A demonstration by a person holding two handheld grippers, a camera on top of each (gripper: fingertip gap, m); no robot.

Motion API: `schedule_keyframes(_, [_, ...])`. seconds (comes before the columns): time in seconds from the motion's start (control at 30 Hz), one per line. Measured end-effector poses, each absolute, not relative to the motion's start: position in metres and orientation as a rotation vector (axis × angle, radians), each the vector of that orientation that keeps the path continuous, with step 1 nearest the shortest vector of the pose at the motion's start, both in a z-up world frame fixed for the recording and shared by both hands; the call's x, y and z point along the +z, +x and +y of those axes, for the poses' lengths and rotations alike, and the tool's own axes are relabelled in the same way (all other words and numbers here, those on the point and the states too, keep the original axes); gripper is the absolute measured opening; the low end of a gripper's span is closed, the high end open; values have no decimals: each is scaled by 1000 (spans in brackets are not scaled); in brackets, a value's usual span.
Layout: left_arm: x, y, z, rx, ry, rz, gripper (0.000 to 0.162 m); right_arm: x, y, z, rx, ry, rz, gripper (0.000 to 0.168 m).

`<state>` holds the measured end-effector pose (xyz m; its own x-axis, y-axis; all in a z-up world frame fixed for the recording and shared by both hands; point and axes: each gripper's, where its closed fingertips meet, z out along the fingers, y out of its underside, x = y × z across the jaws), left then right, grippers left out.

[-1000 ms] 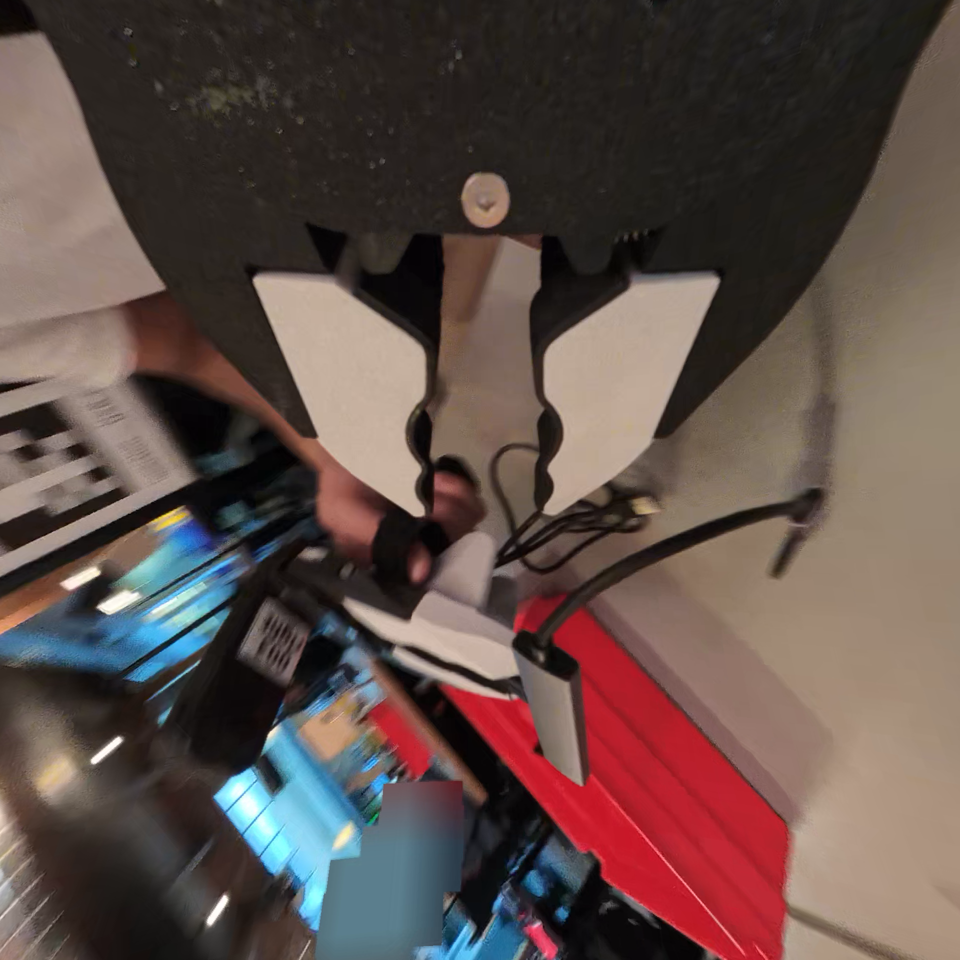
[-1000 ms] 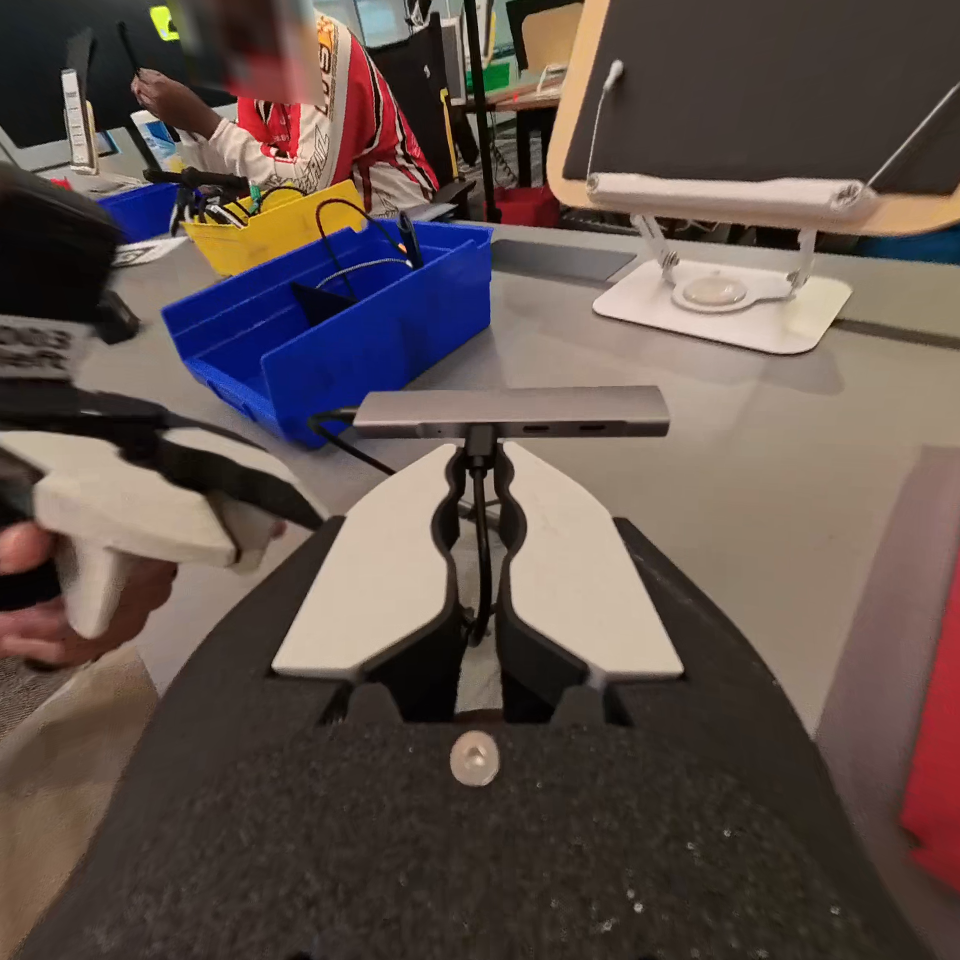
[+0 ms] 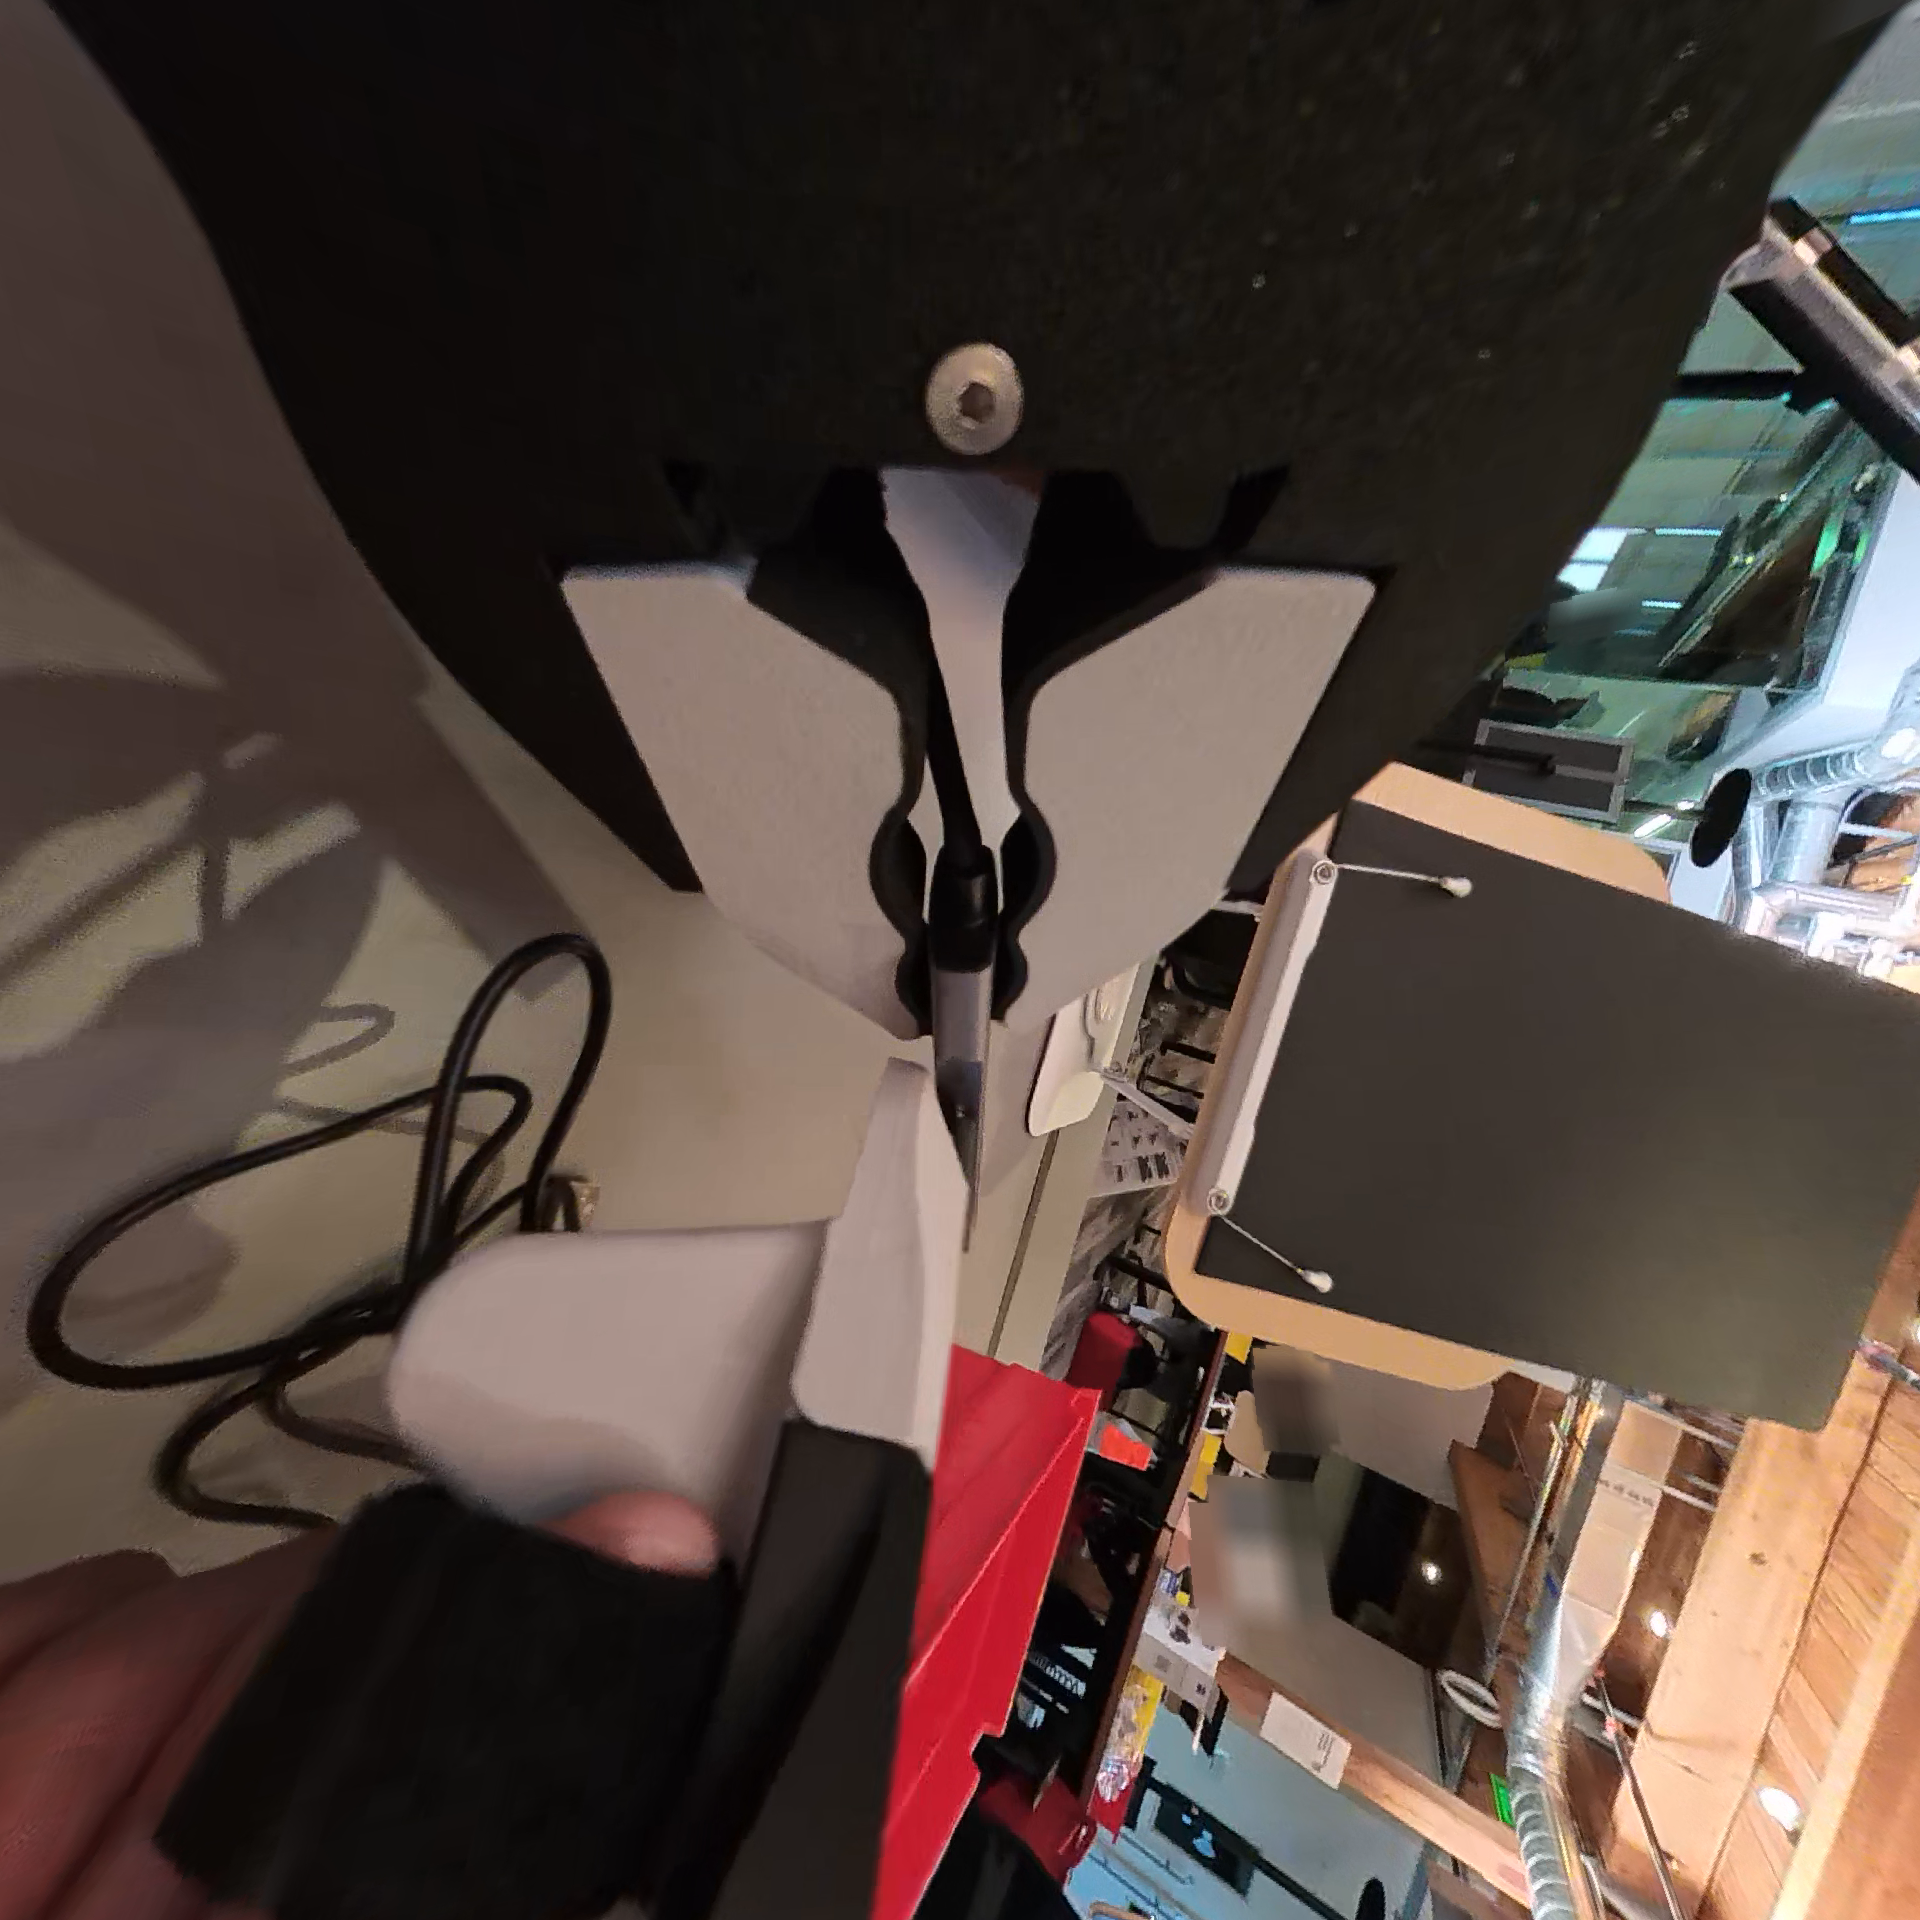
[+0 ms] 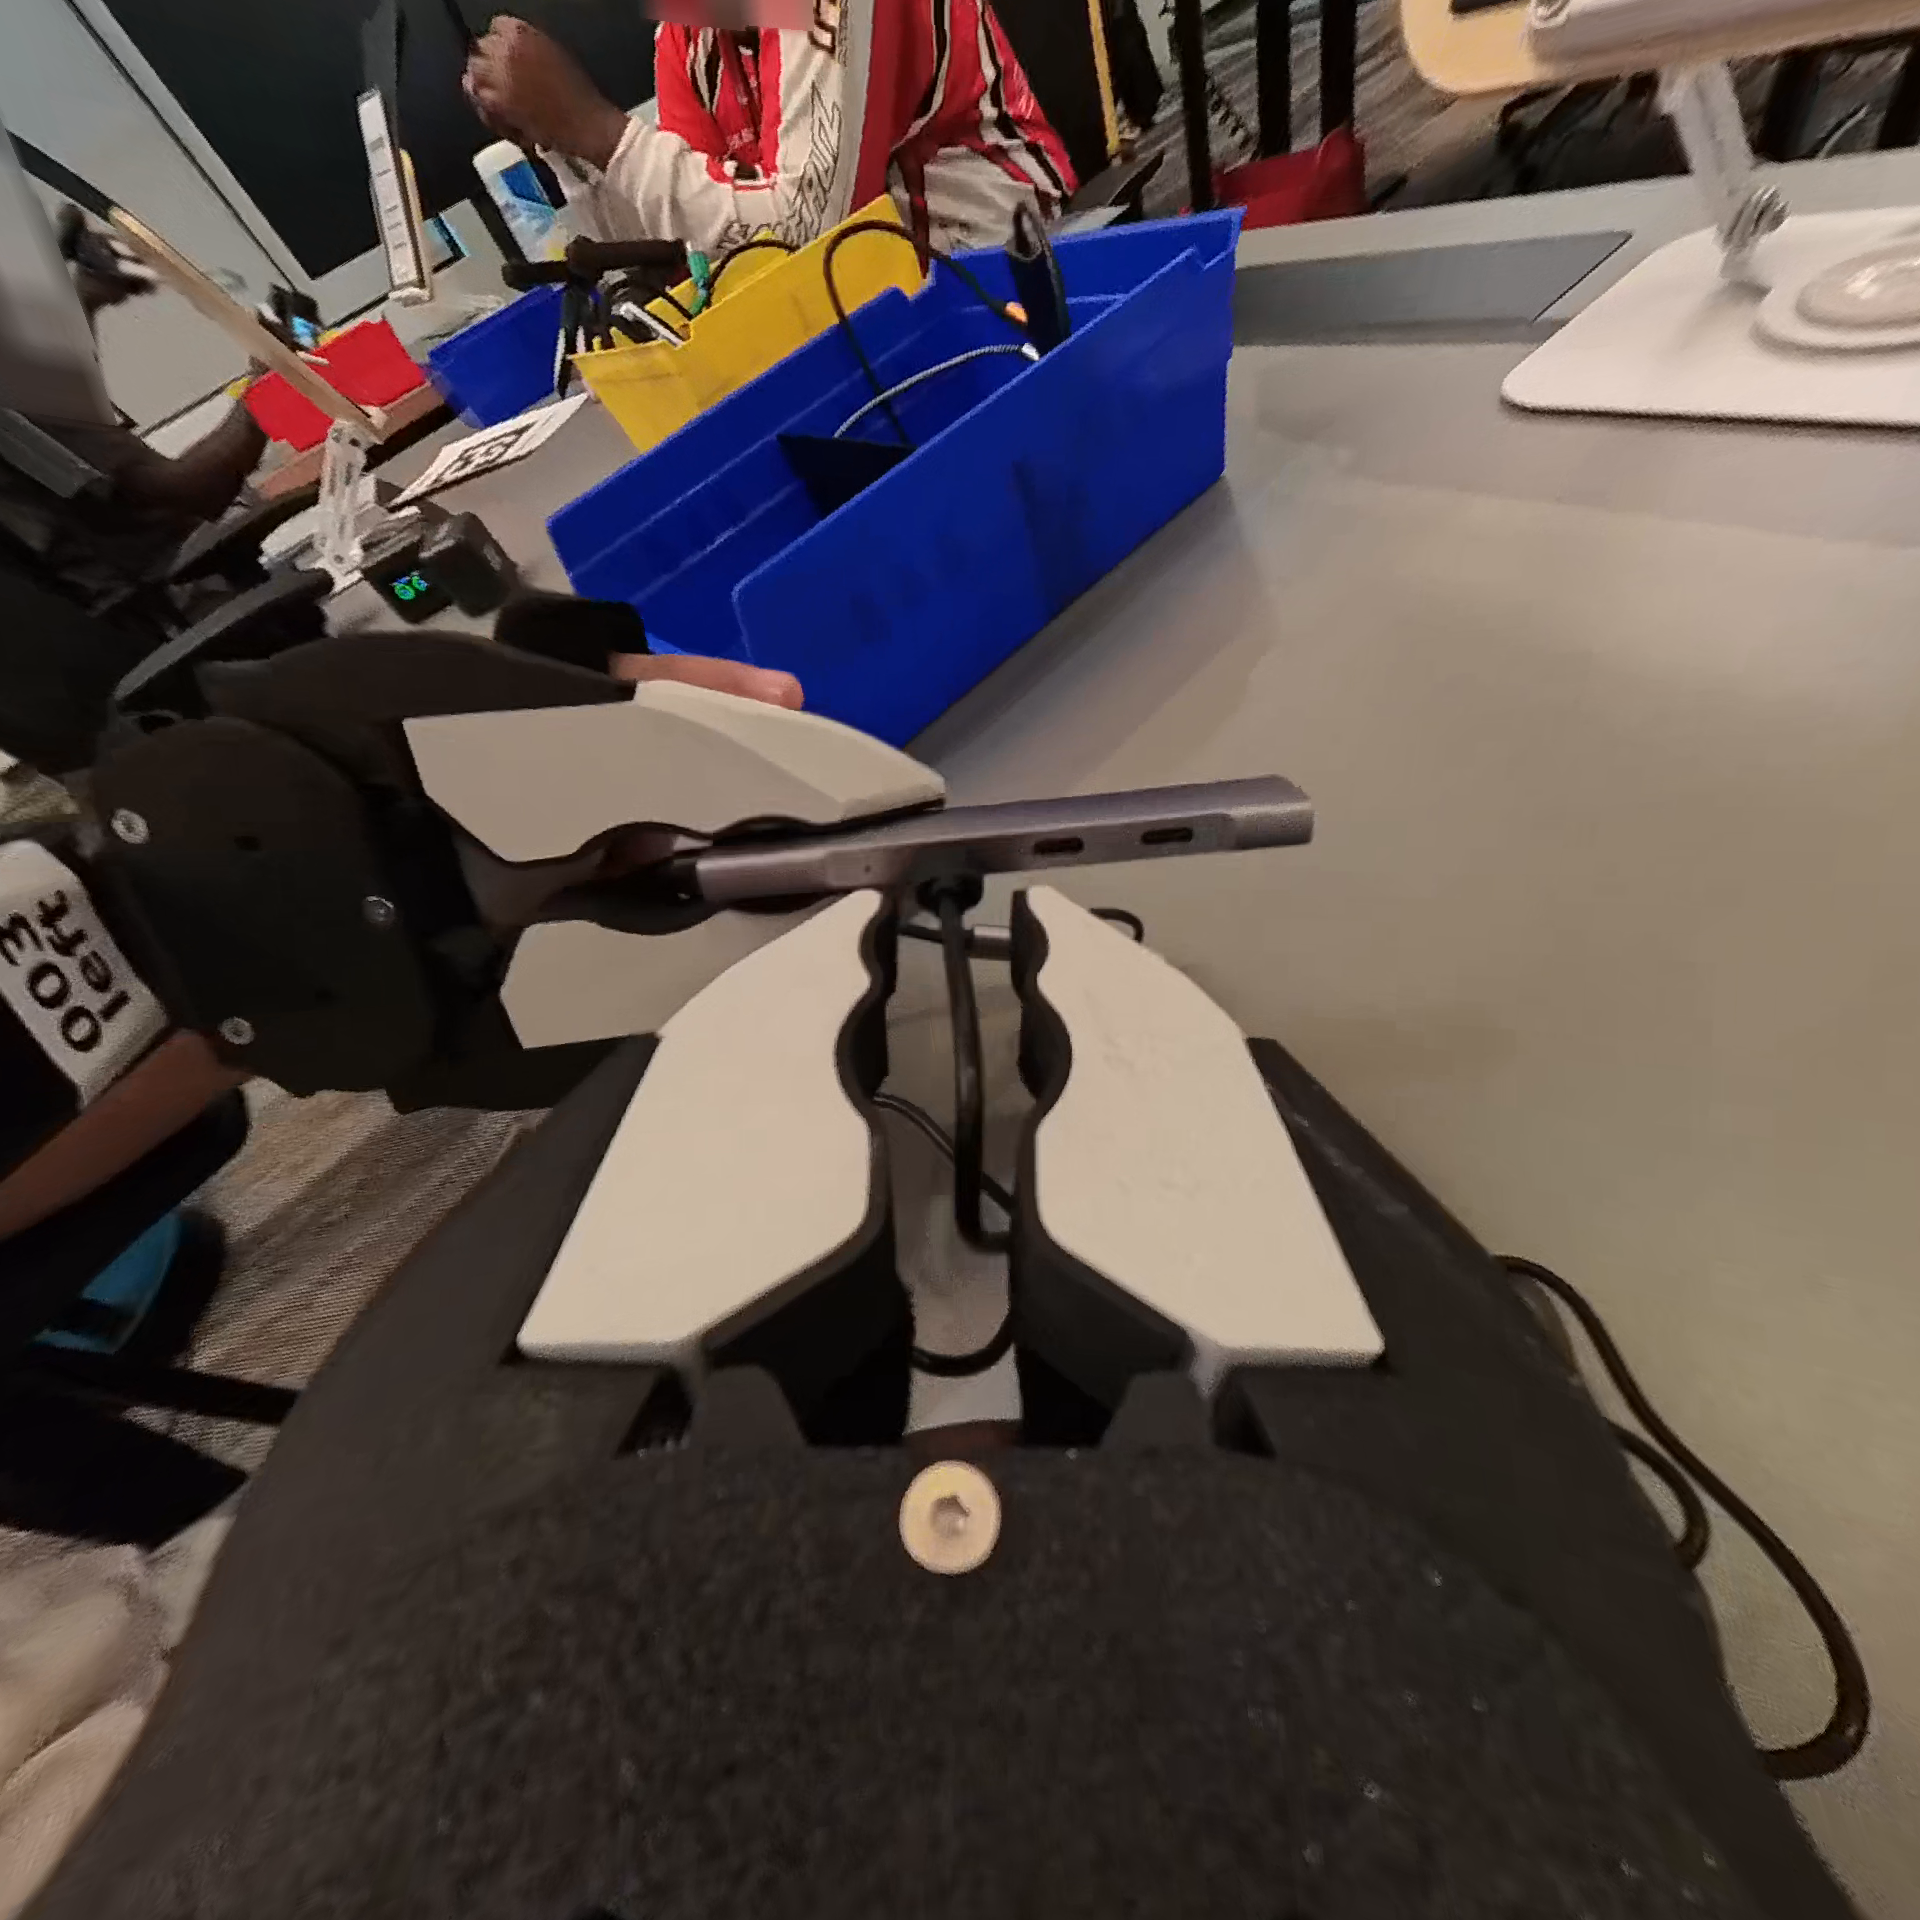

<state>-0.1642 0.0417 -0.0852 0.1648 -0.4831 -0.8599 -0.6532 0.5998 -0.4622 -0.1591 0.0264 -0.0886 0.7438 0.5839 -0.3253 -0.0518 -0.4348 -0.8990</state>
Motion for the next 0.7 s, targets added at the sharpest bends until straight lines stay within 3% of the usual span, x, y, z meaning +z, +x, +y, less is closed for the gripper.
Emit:
schedule_keyframes(0.37, [-88, -166, 45, 172, -1056, 1466, 9, -84, -157, 32, 588, -1807, -418, 17])
schedule_keyframes(0.7, [-89, -159, 36, 144, -990, 1478, 9, -81, -164, 23, 745, -1850, -503, 10])
